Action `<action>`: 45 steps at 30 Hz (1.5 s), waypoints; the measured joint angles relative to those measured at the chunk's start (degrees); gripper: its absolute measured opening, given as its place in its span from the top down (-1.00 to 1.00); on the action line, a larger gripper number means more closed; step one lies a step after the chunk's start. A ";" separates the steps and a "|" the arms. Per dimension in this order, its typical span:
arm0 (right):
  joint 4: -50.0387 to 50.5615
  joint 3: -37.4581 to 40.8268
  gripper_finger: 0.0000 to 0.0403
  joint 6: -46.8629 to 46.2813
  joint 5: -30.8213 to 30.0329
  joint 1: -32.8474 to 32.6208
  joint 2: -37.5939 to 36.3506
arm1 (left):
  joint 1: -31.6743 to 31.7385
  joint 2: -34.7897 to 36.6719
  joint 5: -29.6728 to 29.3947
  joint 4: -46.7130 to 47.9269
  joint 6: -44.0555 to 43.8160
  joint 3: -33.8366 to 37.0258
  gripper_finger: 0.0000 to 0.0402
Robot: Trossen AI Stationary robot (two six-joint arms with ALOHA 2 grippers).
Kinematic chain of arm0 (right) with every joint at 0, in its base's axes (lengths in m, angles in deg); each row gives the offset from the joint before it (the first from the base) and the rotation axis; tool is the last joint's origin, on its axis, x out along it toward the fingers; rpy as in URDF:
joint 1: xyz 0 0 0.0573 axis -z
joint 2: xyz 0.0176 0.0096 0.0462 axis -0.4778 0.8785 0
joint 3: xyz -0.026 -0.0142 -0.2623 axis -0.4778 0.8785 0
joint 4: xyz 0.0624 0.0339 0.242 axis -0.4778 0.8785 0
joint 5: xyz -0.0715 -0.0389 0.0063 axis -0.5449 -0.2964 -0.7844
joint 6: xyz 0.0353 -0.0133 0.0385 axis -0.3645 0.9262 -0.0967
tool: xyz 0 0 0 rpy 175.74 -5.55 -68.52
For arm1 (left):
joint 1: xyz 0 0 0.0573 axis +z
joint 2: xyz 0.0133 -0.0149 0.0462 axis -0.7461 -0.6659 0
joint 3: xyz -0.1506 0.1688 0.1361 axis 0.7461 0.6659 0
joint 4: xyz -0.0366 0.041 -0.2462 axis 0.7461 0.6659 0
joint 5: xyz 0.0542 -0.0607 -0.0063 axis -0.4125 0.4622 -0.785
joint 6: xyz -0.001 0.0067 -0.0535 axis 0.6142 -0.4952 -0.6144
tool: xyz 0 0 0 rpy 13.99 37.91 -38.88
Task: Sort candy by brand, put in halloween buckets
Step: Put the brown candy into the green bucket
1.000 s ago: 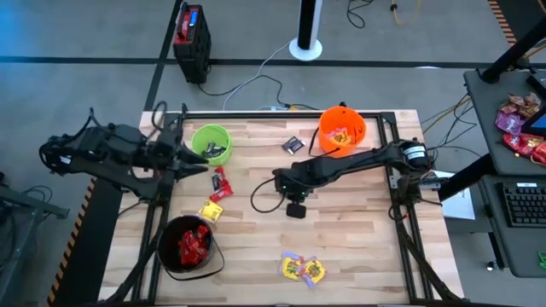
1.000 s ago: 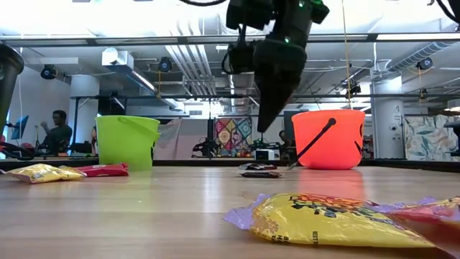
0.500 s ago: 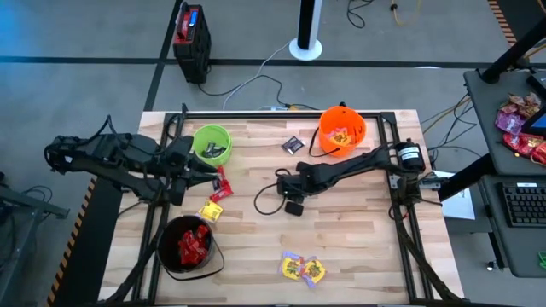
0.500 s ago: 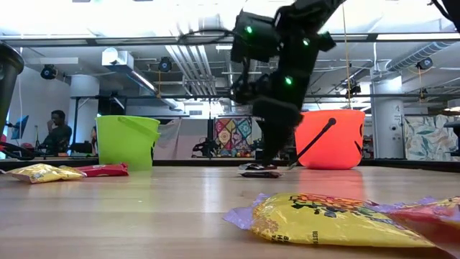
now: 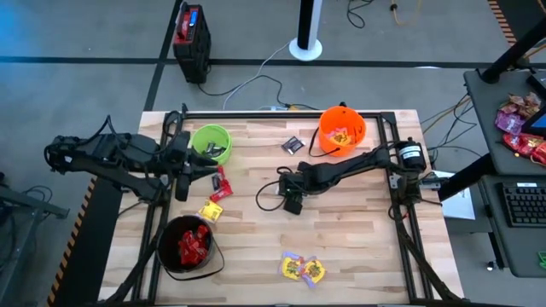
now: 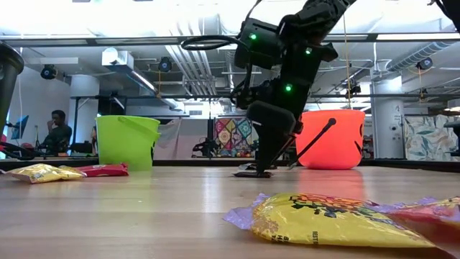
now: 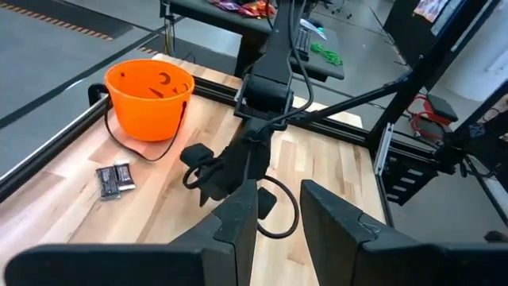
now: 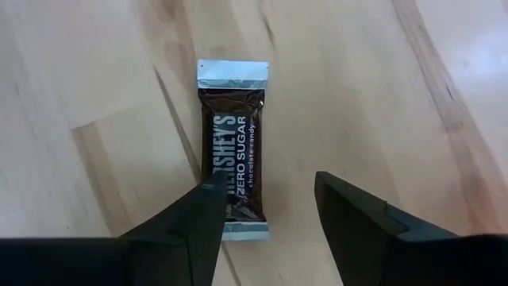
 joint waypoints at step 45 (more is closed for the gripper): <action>-34.50 19.32 0.89 -10.87 -1.38 -4.54 0.08 | 0.02 -5.75 -2.49 1.84 2.05 0.16 0.59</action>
